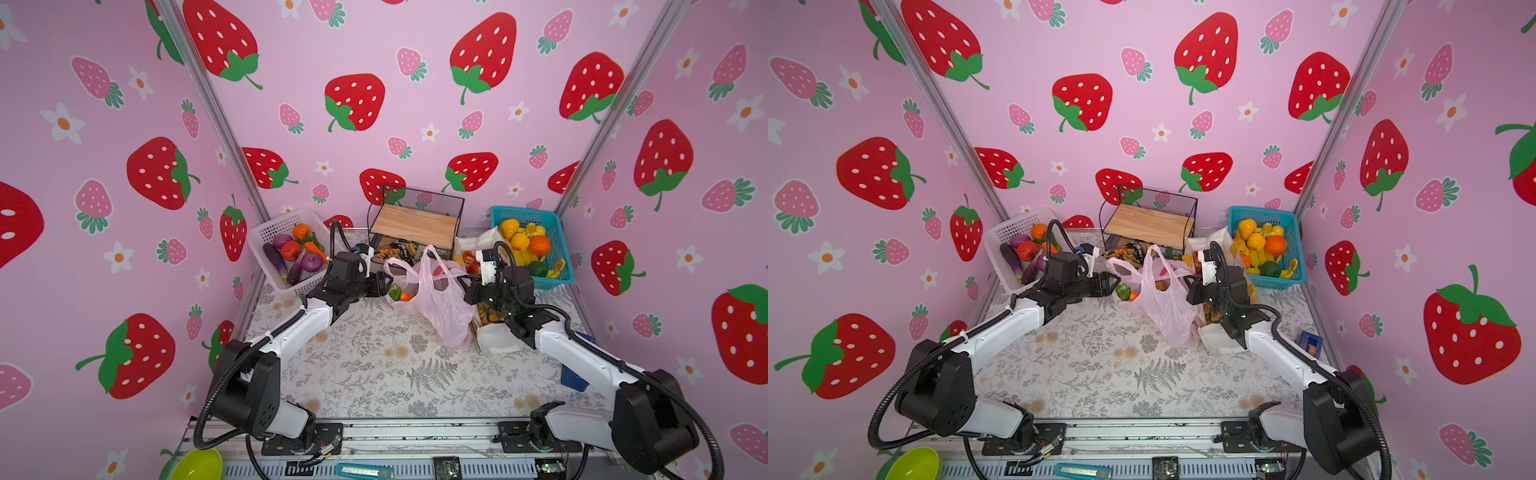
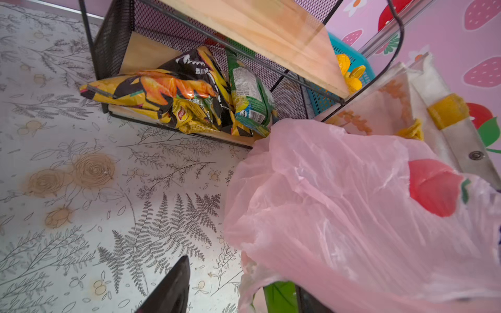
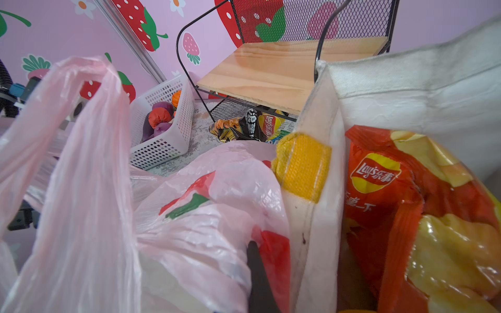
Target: Place the mixed food into the grocery bags and tie them
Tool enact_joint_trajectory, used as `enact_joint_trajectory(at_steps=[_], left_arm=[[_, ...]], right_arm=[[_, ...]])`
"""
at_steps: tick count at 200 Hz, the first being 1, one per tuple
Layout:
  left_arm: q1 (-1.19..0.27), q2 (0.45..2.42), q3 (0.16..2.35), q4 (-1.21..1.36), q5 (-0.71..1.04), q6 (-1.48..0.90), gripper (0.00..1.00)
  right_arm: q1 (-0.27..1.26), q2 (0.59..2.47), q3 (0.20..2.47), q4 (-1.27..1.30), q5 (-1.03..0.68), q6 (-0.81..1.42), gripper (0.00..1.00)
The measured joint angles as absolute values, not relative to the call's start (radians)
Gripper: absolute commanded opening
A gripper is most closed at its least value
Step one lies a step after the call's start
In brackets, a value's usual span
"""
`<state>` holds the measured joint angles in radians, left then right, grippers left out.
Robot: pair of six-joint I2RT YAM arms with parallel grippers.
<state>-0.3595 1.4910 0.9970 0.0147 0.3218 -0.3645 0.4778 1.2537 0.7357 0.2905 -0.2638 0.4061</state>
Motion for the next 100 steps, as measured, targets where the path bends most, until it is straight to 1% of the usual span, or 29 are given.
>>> enact_joint_trajectory(at_steps=[20, 44, 76, 94, 100], left_arm=[[-0.358, 1.522, 1.025, 0.032, 0.358, -0.334, 0.55], [-0.358, 1.542, 1.041, 0.054, 0.406, -0.297, 0.46], [-0.358, 1.568, 1.077, 0.064, 0.466, -0.258, 0.28], [-0.358, 1.579, 1.082, 0.07, 0.493, -0.245, 0.14], [-0.357, 1.58, 1.082, 0.068, 0.5, -0.241, 0.11]], right_arm=[[0.478, 1.254, 0.736, 0.29, -0.265, 0.406, 0.0], [0.478, 1.255, 0.736, 0.29, -0.266, 0.406, 0.0], [0.478, 1.259, 0.736, 0.29, -0.269, 0.406, 0.0], [0.478, 1.259, 0.736, 0.29, -0.268, 0.406, 0.0], [0.478, 1.259, 0.736, 0.29, -0.268, 0.406, 0.0]])
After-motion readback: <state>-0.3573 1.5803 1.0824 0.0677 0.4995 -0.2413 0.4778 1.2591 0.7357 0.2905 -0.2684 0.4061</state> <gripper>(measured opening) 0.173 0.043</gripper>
